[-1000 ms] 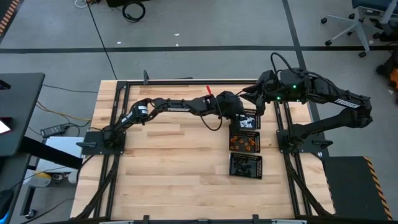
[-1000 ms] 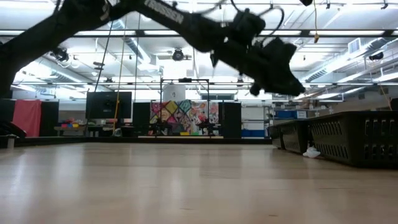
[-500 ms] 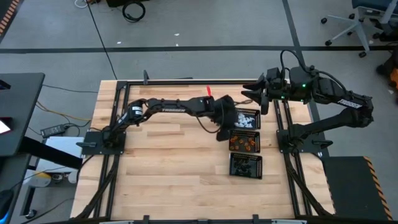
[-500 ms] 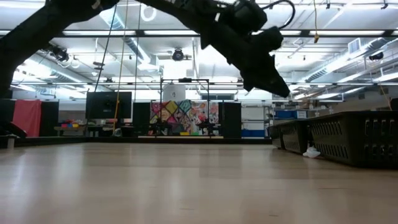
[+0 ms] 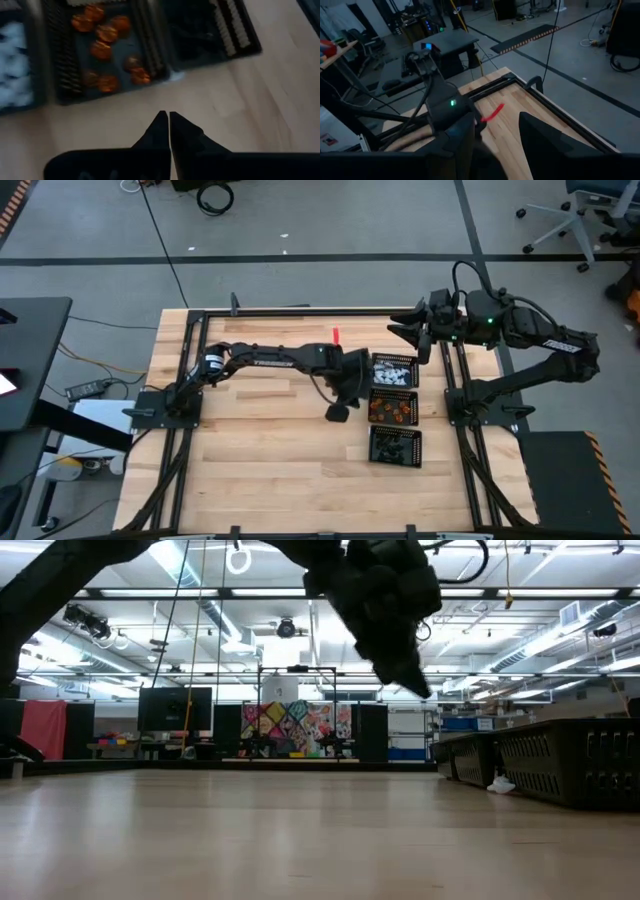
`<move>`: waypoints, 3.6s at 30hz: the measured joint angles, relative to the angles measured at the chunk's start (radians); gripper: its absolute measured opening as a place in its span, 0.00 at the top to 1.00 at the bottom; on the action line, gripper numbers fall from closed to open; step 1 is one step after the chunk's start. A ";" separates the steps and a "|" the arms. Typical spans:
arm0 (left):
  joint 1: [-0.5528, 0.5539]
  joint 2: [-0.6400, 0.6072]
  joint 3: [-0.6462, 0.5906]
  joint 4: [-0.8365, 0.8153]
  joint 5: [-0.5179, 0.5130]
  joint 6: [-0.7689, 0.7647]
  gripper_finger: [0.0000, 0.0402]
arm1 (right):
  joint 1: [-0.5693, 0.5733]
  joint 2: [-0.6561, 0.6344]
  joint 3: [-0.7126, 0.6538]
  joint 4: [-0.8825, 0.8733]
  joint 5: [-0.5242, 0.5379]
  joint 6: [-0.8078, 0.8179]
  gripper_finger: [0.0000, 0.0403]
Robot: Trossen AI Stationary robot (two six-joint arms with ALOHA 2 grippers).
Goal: Sort Halloween decoration
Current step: Put the white ghost toy into the top black bin
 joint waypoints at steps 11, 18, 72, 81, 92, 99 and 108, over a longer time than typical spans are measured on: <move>-0.038 -0.372 -0.702 0.578 0.007 -0.217 1.00 | 0.047 0.005 0.000 0.050 0.042 0.004 0.60; -0.128 -0.361 -0.944 1.117 -0.131 -0.453 0.97 | 0.049 0.024 0.001 0.077 0.062 0.008 0.60; -0.298 0.160 -0.567 1.313 -0.711 -0.717 0.37 | 0.126 0.098 0.000 0.146 0.007 0.056 0.60; -0.296 0.157 -0.565 1.237 -0.721 -0.668 0.52 | 0.125 0.098 0.000 0.148 0.005 0.041 0.60; -0.299 0.160 -0.571 1.242 -0.711 -0.524 0.76 | 0.125 0.098 0.000 0.145 -0.003 0.030 0.60; -0.299 0.147 -0.572 1.245 -0.700 -0.535 0.87 | 0.125 0.098 0.000 0.118 -0.028 0.057 0.60; -0.302 0.110 -0.573 1.162 -0.677 -0.524 0.94 | 0.125 0.113 0.000 0.073 -0.040 0.066 0.60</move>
